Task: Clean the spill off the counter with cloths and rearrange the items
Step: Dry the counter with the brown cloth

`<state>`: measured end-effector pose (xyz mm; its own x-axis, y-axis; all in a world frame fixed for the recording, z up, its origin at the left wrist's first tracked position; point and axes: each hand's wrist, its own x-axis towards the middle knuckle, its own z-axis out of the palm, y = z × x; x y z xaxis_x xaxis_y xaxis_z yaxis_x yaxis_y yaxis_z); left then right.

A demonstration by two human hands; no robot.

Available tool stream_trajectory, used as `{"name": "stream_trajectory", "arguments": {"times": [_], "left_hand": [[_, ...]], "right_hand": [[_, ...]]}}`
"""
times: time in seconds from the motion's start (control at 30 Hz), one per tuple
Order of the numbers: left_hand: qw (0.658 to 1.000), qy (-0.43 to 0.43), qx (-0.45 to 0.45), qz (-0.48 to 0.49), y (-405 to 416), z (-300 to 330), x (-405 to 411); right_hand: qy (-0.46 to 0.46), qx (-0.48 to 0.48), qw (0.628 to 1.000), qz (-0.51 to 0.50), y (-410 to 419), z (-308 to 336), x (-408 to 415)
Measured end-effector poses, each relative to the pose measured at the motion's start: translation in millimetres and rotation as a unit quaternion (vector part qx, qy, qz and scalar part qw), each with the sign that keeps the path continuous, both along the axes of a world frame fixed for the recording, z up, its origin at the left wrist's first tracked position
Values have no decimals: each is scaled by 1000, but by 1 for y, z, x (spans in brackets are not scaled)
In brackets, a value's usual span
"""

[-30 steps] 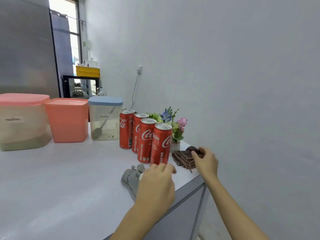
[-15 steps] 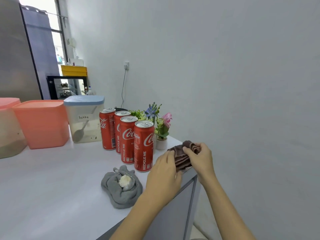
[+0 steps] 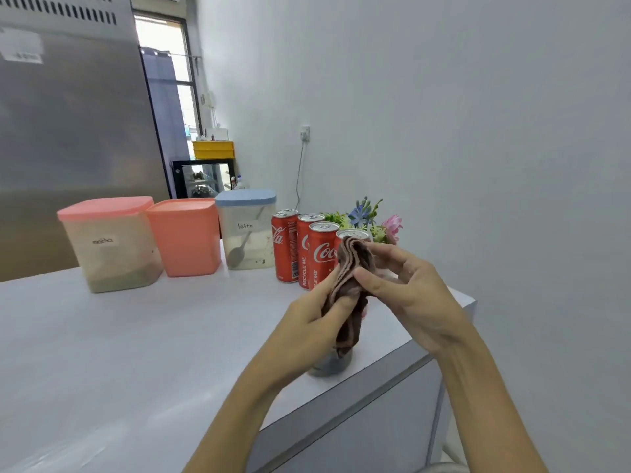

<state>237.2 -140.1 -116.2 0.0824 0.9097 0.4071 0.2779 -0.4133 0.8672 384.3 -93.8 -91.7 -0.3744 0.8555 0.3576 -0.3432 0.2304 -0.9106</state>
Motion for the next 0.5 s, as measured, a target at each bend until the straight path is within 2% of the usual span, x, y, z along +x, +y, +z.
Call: {"name": "stream_trajectory", "arguments": {"times": [0.1, 0.2, 0.3, 0.4, 0.5], "left_hand": [[994, -61, -85, -21, -26, 7, -38], [975, -163, -149, -4, -46, 8, -66], [973, -189, -128, 39, -68, 6, -81], [950, -254, -136, 122, -80, 2, -96], [928, -277, -168, 184, -79, -1, -108]], "right_hand": [[27, -33, 995, 91, -5, 0, -31], [7, -28, 992, 125, -17, -1, -69], [-92, 54, 988, 109, -30, -6, -100], [-201, 148, 958, 140, -37, -16, -121], [-257, 237, 933, 82, -42, -27, -144]]}}
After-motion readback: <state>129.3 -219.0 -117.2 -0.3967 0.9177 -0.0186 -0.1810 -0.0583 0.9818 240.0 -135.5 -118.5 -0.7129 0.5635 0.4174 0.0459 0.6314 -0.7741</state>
